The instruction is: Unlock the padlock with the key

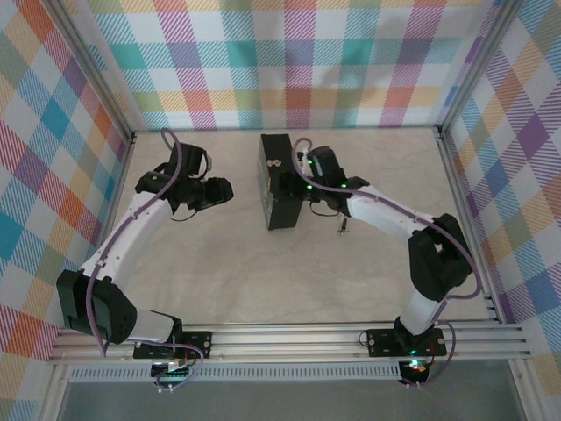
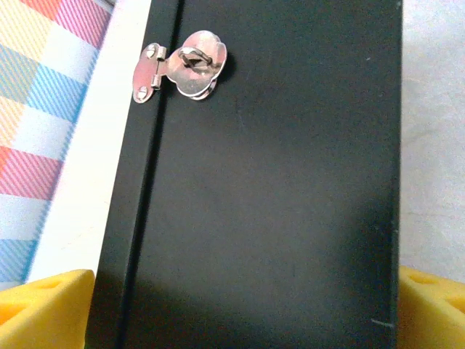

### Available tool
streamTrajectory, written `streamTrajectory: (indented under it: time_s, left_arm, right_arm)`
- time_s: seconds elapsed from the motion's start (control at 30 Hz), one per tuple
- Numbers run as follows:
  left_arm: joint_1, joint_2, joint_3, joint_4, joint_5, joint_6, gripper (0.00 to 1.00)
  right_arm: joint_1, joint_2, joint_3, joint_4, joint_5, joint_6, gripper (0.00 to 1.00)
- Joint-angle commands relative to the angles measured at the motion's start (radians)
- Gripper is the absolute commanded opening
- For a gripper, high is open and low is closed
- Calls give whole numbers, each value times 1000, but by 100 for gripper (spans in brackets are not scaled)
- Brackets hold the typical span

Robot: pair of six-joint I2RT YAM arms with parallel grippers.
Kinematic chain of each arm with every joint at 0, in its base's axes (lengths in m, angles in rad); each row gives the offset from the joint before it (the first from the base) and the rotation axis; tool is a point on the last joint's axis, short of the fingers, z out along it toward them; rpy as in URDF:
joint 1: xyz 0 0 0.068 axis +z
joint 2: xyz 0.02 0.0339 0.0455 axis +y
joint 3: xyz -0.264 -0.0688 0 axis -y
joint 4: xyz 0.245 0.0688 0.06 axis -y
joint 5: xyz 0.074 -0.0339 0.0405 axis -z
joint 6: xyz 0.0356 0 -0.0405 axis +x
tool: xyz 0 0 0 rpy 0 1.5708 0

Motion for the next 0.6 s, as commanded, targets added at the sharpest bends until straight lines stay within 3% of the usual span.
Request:
streamTrajectory:
  time_s: [0.0,0.23,0.4,0.57]
  left_arm:
    - [-47,18,-20,26,12,1,50]
    - [-152,143,63,115,64,-45,50]
    - [-189,280,161,178,39,-103,50]
    - [-191,401,239,214,27,-147,50]
  right_arm:
    - [-46,-19,-125,0,-143,64,93]
    - [-120,-80,-294,172,-242,144,93]
    - [-173,-84,-408,425,-381,262,94]
    - [-195,-94,-442,447,-403,276,95]
